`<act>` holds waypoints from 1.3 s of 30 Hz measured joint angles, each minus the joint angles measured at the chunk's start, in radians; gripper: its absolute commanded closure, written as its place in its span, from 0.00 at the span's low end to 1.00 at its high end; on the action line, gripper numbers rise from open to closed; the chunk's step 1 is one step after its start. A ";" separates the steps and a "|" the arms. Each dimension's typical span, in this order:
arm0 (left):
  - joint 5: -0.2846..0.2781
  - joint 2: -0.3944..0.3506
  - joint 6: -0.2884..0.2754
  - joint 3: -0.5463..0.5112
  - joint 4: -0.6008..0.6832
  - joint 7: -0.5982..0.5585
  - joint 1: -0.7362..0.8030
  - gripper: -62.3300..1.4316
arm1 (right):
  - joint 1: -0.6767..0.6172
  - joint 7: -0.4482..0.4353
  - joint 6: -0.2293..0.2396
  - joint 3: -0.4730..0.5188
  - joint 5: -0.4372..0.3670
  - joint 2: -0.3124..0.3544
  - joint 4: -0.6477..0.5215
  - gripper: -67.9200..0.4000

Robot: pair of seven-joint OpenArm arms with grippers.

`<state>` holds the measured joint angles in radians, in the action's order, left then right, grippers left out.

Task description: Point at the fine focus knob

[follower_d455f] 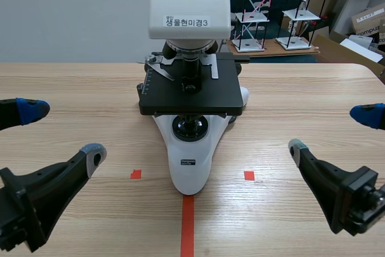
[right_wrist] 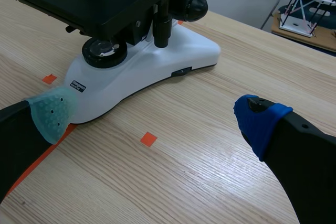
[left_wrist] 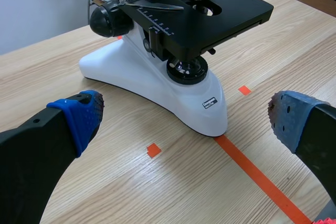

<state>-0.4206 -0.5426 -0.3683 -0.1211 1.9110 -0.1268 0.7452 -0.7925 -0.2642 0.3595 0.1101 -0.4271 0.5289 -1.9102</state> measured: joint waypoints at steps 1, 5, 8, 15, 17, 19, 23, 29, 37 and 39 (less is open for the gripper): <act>0.000 0.000 0.000 0.000 0.000 0.000 0.000 0.00 | 0.000 0.000 0.000 0.000 0.000 0.000 0.000 0.00; 0.000 0.000 0.000 0.000 0.000 0.000 0.000 0.00 | 0.000 0.000 0.000 0.000 0.001 0.000 0.000 0.00; 0.000 0.000 0.000 0.000 0.000 0.000 0.000 0.00 | 0.000 0.002 0.000 0.000 0.011 0.000 0.000 0.00; 0.000 0.000 0.000 0.000 0.000 0.000 0.000 0.00 | 0.015 0.008 -0.002 0.000 0.011 0.000 0.002 0.00; 0.000 0.000 0.000 0.000 0.000 0.000 0.000 0.00 | 0.038 0.007 -0.020 0.000 0.011 0.000 0.011 0.05; 0.000 0.000 0.000 0.000 0.000 0.000 0.000 0.00 | 0.068 0.000 -0.026 0.000 0.009 0.000 0.039 0.16; 0.000 0.000 0.000 0.000 0.000 0.000 0.000 0.00 | 0.151 0.000 -0.025 -0.011 0.008 0.001 0.147 0.47; 0.000 0.000 0.000 0.000 0.000 0.000 0.000 0.00 | 0.351 -0.039 -0.024 -0.108 0.009 0.023 0.377 0.83; 0.000 0.000 0.000 0.000 0.000 0.000 0.000 0.00 | 0.642 -0.148 -0.024 -0.201 0.008 0.034 0.684 0.98; 0.000 0.000 0.000 0.000 0.000 0.000 0.000 0.00 | 0.703 -0.166 -0.023 -0.238 0.008 0.034 0.740 0.98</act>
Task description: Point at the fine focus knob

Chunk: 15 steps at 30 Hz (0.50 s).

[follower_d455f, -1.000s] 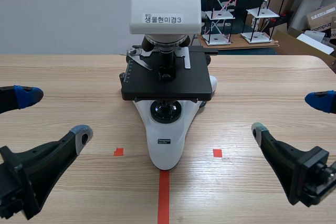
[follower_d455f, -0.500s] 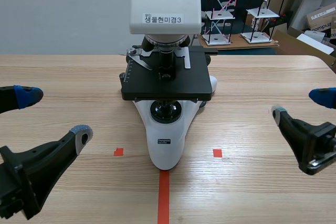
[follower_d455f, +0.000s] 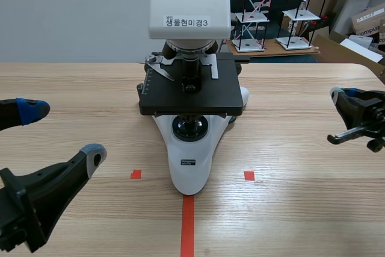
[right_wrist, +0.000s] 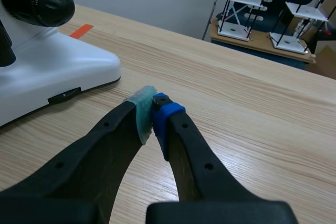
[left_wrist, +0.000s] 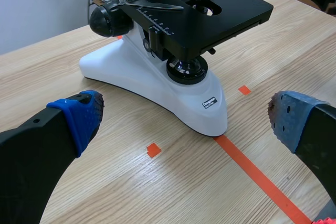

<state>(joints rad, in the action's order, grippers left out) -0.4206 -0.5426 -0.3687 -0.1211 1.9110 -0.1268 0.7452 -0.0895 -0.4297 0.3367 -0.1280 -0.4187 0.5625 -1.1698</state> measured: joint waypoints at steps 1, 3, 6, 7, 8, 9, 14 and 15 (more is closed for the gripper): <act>0.000 0.000 0.000 0.000 0.000 0.000 0.000 0.00 | 0.027 -0.011 0.000 -0.022 0.000 0.000 0.023 0.98; 0.000 0.000 0.000 0.000 0.000 0.000 0.000 0.00 | 0.076 -0.020 0.000 -0.068 0.000 0.000 0.055 0.98; 0.000 0.000 0.000 0.000 0.000 0.000 0.000 0.00 | 0.144 -0.041 0.004 -0.137 0.000 0.000 0.093 0.98; 0.000 0.000 0.000 0.000 0.000 0.000 0.000 0.00 | 0.167 -0.043 0.004 -0.159 0.001 0.000 0.106 0.98; 0.000 0.000 0.000 0.000 0.000 0.000 0.000 0.00 | 0.190 -0.045 0.004 -0.179 0.001 -0.001 0.119 0.98; 0.000 0.000 0.000 0.000 0.000 0.000 0.000 0.00 | 0.212 -0.045 0.004 -0.196 0.001 -0.003 0.133 0.98; 0.000 0.000 0.000 0.000 0.000 0.000 0.000 0.00 | 0.304 -0.056 0.003 -0.259 0.003 -0.013 0.201 0.98; 0.000 0.000 0.000 0.000 0.000 0.000 0.000 0.00 | 0.317 -0.066 0.003 -0.267 0.003 -0.018 0.214 0.98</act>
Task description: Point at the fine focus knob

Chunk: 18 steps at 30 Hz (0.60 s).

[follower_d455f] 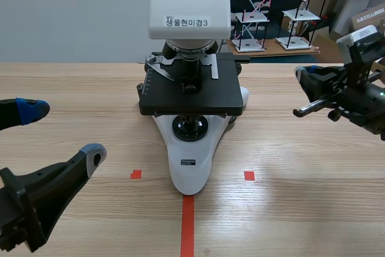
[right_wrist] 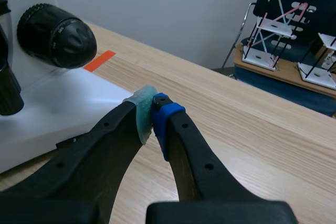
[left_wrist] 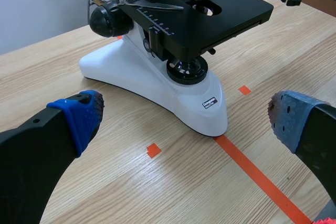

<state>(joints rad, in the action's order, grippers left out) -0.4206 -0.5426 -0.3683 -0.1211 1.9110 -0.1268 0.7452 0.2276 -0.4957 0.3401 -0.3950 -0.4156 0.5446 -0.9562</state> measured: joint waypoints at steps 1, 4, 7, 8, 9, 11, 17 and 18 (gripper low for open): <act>0.000 0.000 0.000 0.000 0.000 0.000 0.000 0.00 | 0.014 -0.005 0.000 -0.007 0.001 -0.006 0.012 0.98; 0.000 0.000 0.000 0.000 0.000 0.000 0.000 0.00 | 0.052 -0.020 0.000 -0.037 0.008 -0.025 0.052 0.98; 0.000 0.000 0.000 0.000 0.000 0.000 0.000 0.00 | 0.080 -0.020 0.000 -0.072 0.015 -0.038 0.083 0.98; 0.000 0.000 0.000 0.000 0.000 0.000 0.000 0.00 | 0.088 -0.020 0.000 -0.084 0.016 -0.040 0.090 0.98; 0.000 0.002 0.000 0.000 0.000 0.000 0.000 0.00 | 0.093 -0.020 0.000 -0.093 0.016 -0.042 0.095 0.98; 0.000 0.005 0.000 0.000 0.000 0.000 0.000 0.00 | 0.099 -0.020 0.001 -0.103 0.016 -0.045 0.097 0.98; 0.000 0.005 0.000 0.000 0.000 0.000 0.000 0.00 | 0.107 -0.024 0.000 -0.118 0.015 -0.051 0.097 0.98; 0.000 0.005 0.000 0.000 0.000 0.000 0.000 0.00 | 0.107 -0.024 0.000 -0.118 0.015 -0.051 0.097 0.98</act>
